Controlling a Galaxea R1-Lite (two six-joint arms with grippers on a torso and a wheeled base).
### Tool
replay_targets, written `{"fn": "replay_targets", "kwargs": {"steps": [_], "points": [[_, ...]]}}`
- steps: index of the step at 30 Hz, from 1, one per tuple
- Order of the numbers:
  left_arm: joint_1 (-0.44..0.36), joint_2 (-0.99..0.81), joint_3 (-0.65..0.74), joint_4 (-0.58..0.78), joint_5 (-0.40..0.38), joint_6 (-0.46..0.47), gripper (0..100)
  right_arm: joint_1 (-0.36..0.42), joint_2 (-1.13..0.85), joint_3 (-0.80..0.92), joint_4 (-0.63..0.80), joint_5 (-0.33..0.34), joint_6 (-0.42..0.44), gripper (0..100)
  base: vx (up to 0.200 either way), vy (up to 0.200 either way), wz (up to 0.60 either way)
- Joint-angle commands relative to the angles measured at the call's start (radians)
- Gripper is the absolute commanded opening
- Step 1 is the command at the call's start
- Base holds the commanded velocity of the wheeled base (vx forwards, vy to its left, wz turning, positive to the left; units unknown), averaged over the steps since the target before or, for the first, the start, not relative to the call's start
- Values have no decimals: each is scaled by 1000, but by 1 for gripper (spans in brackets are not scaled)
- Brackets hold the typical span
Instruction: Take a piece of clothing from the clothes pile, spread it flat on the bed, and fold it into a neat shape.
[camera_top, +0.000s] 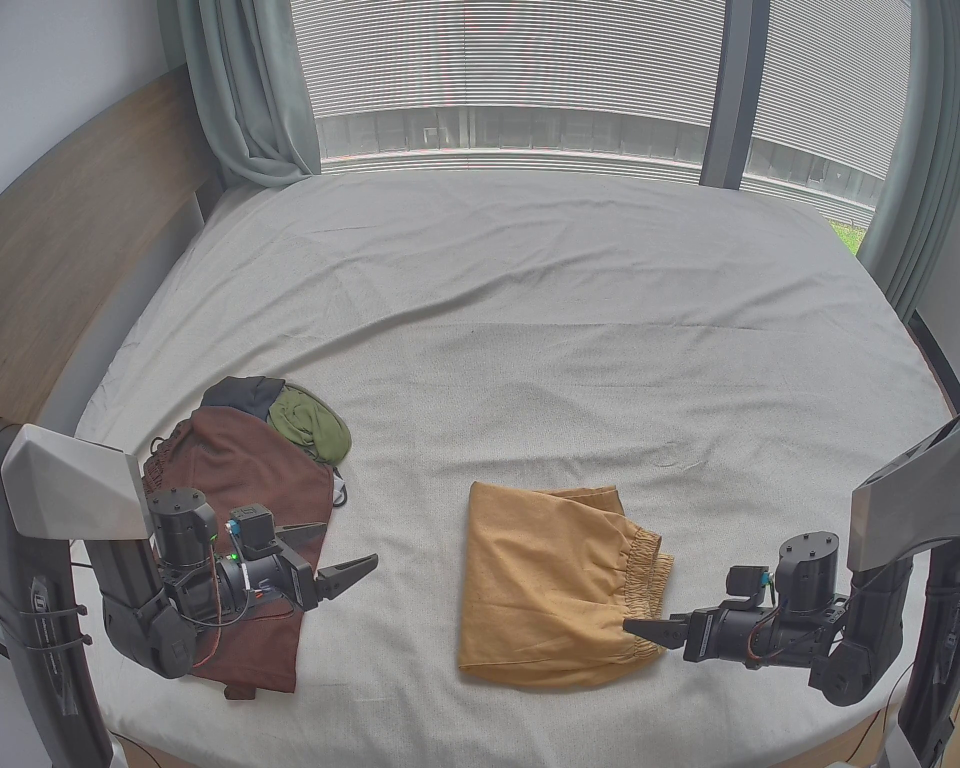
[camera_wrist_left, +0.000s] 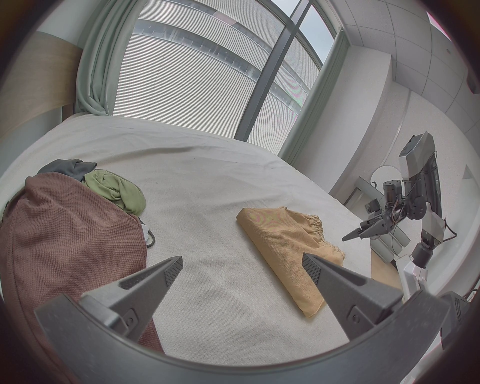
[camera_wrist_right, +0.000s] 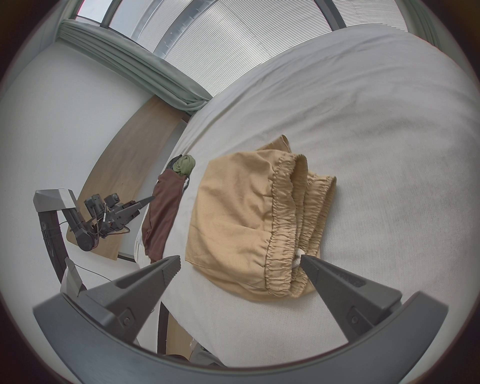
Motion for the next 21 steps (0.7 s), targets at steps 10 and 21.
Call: {"fn": "replay_targets", "kwargs": {"steps": [10,21], "points": [[1,18,1,-2,-1,-1,100,-25,164,-53,-1,0,4,100,0,0,0],[24,23,-2,-2,-39,-1,100,-34,233,-99,-3,-6,4,100,0,0,0]]}}
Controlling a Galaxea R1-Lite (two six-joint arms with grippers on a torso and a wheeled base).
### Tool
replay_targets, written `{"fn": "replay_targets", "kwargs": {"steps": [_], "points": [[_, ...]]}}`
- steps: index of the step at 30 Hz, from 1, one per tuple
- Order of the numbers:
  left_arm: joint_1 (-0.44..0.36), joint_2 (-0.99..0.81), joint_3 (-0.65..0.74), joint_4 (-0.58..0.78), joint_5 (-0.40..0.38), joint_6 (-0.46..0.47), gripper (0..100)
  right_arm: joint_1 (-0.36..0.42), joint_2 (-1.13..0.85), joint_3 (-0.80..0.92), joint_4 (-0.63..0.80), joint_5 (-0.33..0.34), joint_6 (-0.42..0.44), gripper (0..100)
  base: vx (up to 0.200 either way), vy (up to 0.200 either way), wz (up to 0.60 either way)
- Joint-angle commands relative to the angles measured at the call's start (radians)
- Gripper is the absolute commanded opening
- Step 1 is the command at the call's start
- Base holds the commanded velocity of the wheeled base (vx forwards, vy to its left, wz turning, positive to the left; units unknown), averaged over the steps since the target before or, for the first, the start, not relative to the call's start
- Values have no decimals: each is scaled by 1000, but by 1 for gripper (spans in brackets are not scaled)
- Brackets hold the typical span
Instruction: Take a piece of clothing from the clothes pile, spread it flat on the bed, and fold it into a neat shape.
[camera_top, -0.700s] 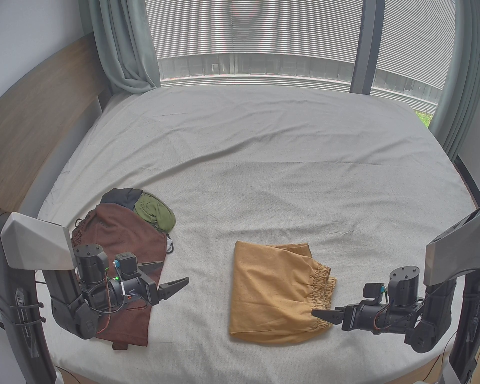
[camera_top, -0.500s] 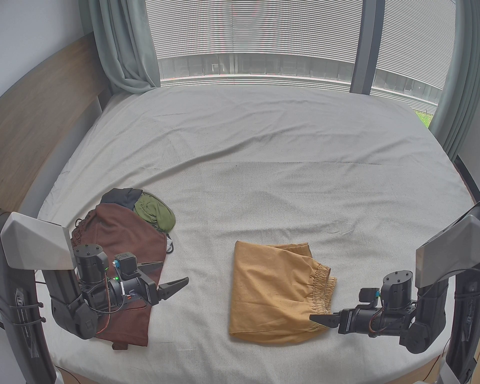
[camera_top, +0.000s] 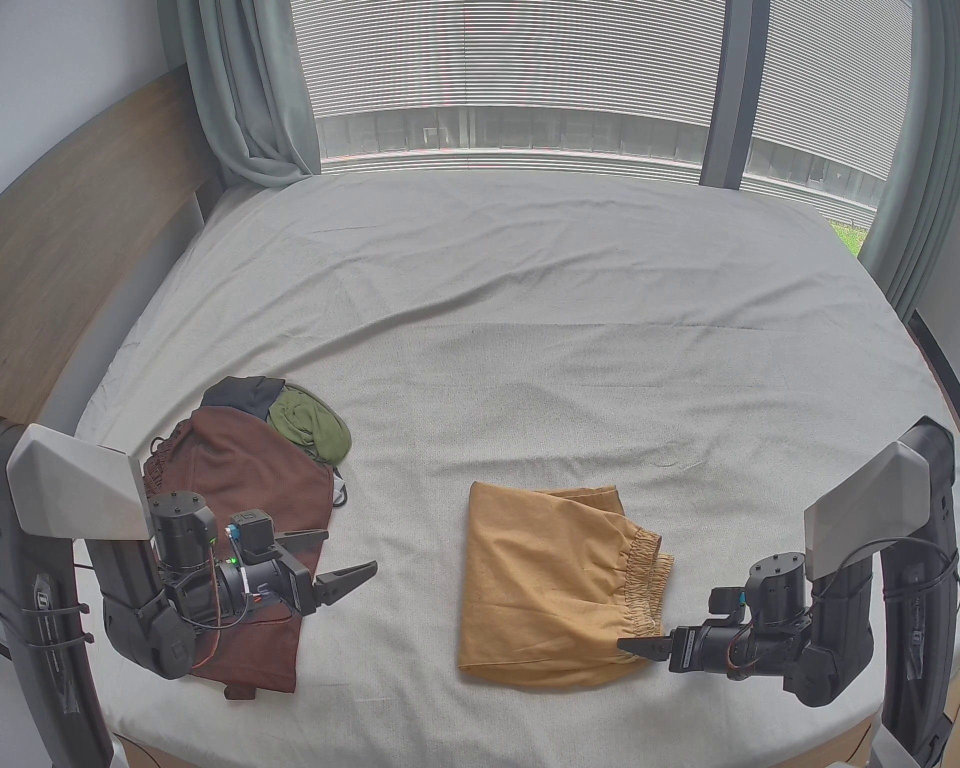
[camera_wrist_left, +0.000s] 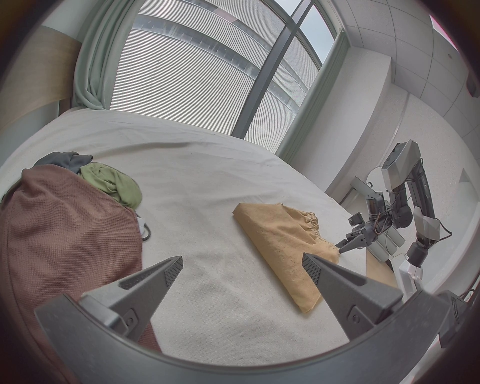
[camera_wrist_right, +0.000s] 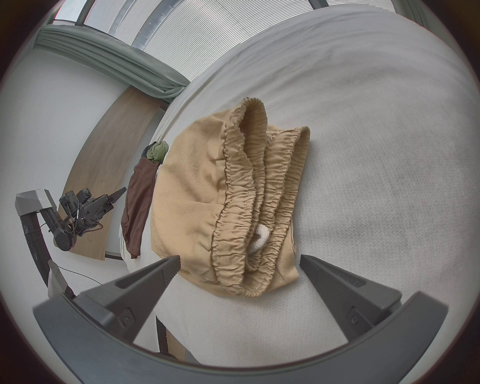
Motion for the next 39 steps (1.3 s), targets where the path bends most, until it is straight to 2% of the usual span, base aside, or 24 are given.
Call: {"fn": "replay_targets", "kwargs": {"steps": [1,9,10,12,15,20,34,35,39], "points": [[4,3,-4,-2,-1,0,100,1,52,-31,0,-11,1,100,0,0,0],[4,3,-4,-2,-4,0,100,10,96,-96,-2,-31,23,100,0,0,0],[4,5,-6,-1,-4,0,100,14,89,-99,-3,-30,55,100,0,0,0],[4,5,-6,-1,-4,0,100,14,89,-99,-3,-30,55,100,0,0,0],[4,11,-6,-2,-4,1,100,49,64,-126,-5,-30,126,100,0,0,0],[6,9,-9,-1,-4,1,100,63,37,-134,-5,-30,172,100,0,0,0],[6,8,-9,-2,-6,1,100,61,44,-151,-5,-28,184,100,0,0,0],[6,8,-9,-2,-6,1,100,61,44,-153,-5,-28,185,0,0,0,0],[7,6,-9,-2,-6,1,100,61,44,-153,-5,-28,185,0,0,0,0]]}}
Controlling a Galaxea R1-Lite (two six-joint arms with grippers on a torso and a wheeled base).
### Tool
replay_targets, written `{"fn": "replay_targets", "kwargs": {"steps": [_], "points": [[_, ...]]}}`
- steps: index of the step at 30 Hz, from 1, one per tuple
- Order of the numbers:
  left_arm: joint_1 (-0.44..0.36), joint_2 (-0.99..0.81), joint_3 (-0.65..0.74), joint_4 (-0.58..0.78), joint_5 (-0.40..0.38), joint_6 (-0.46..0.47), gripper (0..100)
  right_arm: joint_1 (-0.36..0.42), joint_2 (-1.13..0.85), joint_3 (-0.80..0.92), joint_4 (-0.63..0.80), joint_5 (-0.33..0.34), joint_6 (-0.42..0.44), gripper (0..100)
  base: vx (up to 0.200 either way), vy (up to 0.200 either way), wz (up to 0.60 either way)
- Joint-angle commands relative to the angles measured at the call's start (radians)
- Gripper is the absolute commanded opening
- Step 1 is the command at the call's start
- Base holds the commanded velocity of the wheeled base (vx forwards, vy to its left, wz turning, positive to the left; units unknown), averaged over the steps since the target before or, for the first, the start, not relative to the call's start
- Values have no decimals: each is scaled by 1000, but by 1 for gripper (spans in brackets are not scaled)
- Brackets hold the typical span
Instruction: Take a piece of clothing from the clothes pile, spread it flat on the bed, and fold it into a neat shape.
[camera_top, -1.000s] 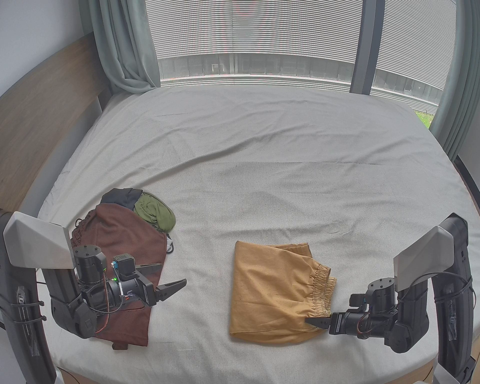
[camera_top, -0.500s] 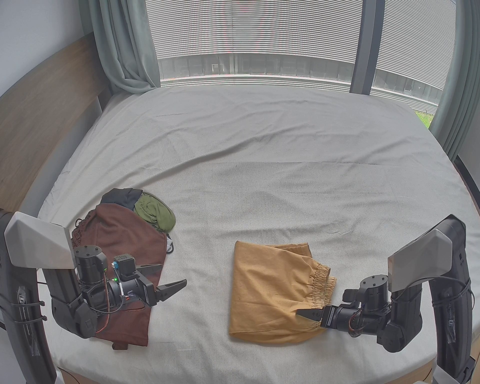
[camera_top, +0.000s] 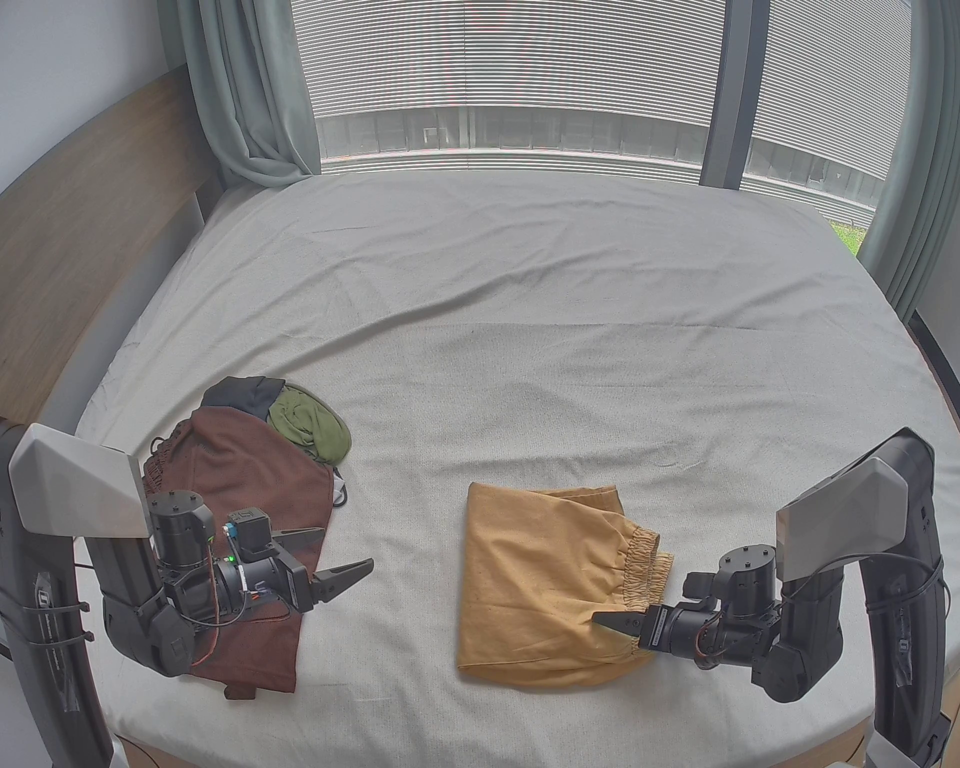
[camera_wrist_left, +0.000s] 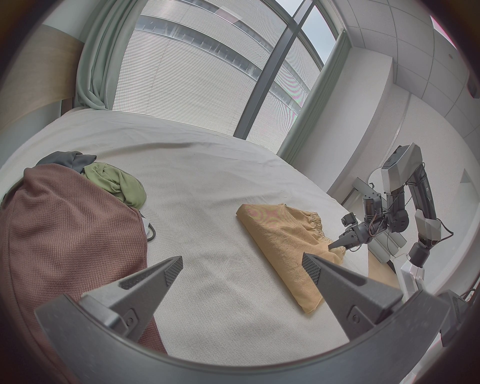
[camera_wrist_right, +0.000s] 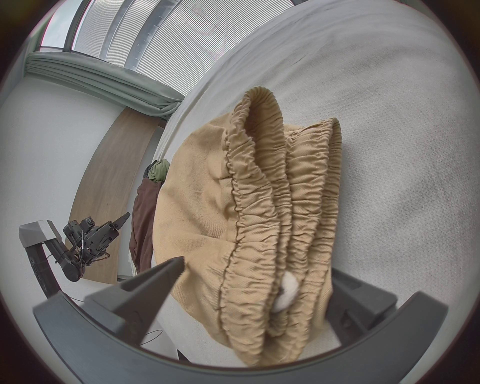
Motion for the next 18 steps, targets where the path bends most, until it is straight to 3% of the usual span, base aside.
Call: {"fn": "replay_targets", "kwargs": {"steps": [1,18], "points": [[2,-2,0,-2,0,-1,100,2,0,-1,-1,1,0,0,0,0,0],[11,-21,-6,-2,0,5,100,46,-99,34,-3,3,2,0,0,0,0]]}}
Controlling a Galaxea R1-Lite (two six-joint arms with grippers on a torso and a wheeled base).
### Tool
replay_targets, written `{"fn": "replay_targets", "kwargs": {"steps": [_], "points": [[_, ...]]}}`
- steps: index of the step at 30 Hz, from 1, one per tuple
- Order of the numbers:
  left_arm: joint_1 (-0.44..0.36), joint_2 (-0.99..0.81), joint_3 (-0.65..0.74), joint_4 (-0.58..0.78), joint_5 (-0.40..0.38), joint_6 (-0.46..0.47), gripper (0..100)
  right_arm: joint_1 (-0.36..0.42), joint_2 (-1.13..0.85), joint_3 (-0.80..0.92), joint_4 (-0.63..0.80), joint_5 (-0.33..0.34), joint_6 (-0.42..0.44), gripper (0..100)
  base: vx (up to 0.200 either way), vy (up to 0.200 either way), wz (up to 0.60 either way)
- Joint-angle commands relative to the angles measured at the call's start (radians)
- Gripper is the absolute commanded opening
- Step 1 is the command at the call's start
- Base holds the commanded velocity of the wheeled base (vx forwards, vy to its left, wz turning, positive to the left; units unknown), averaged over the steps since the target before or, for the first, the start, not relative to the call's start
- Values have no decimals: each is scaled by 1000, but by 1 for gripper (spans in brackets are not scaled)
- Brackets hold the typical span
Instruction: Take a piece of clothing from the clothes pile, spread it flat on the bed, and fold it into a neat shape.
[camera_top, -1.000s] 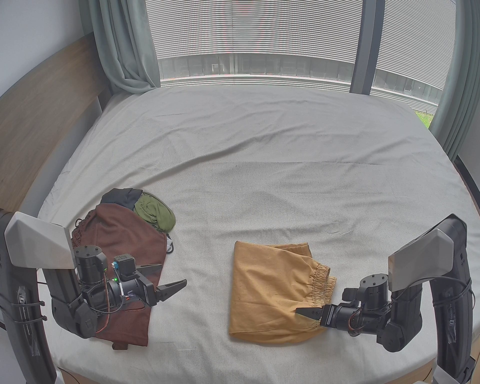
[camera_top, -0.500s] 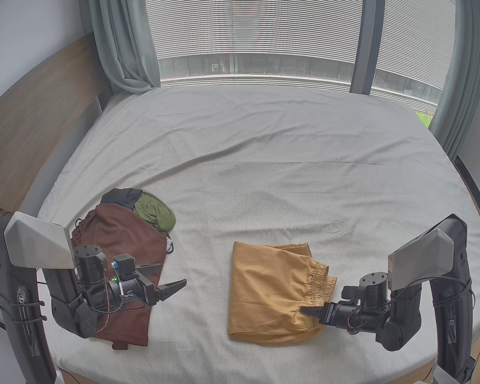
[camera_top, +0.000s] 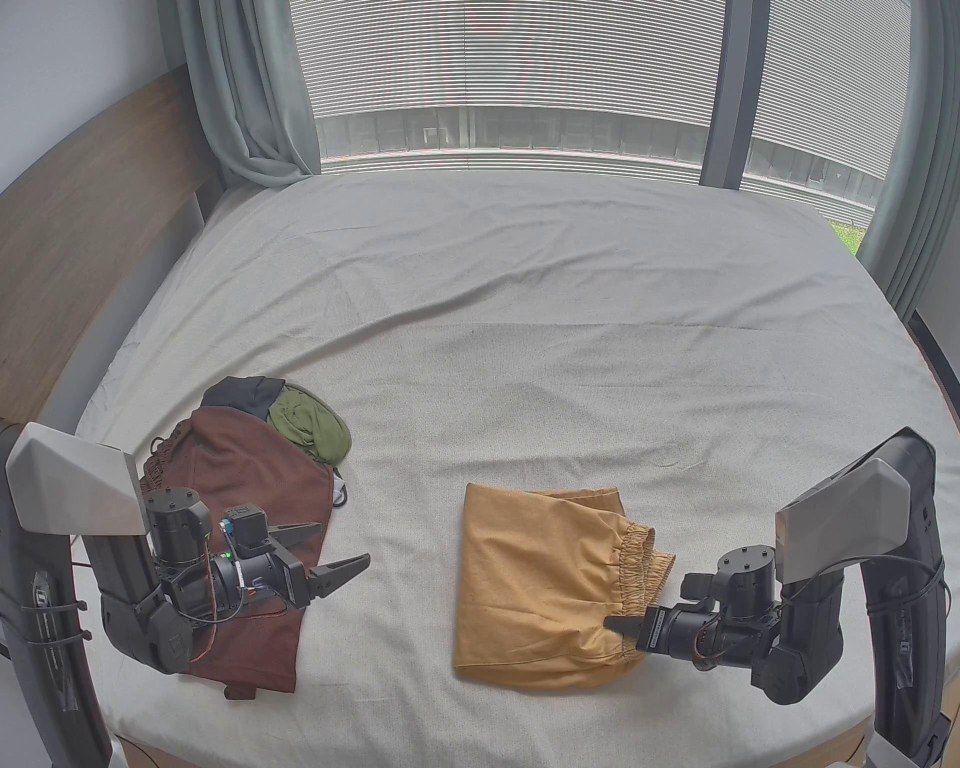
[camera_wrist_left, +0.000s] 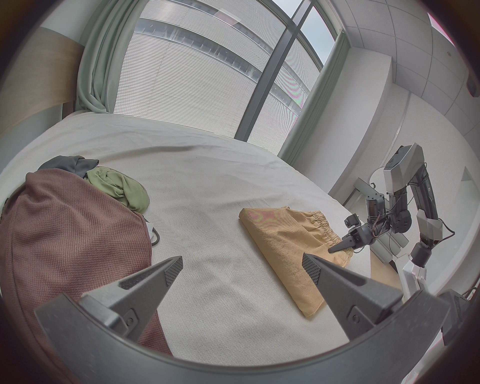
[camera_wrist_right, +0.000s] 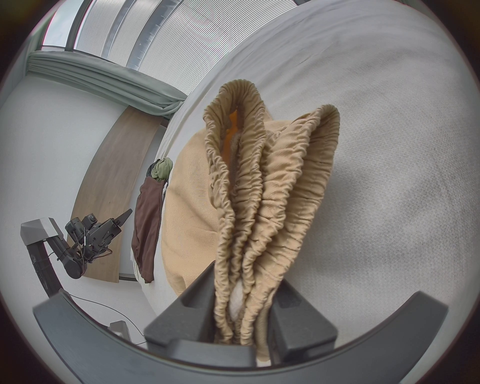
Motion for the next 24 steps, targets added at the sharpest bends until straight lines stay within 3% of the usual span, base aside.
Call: {"fn": "replay_targets", "kwargs": {"steps": [1,24], "points": [[1,-15,1,-3,0,1,100,25,-81,19,0,1,0,0,0,0,0],[-1,-18,6,-3,0,31,100,108,-349,39,6,19,-12,0,0,0,0]]}}
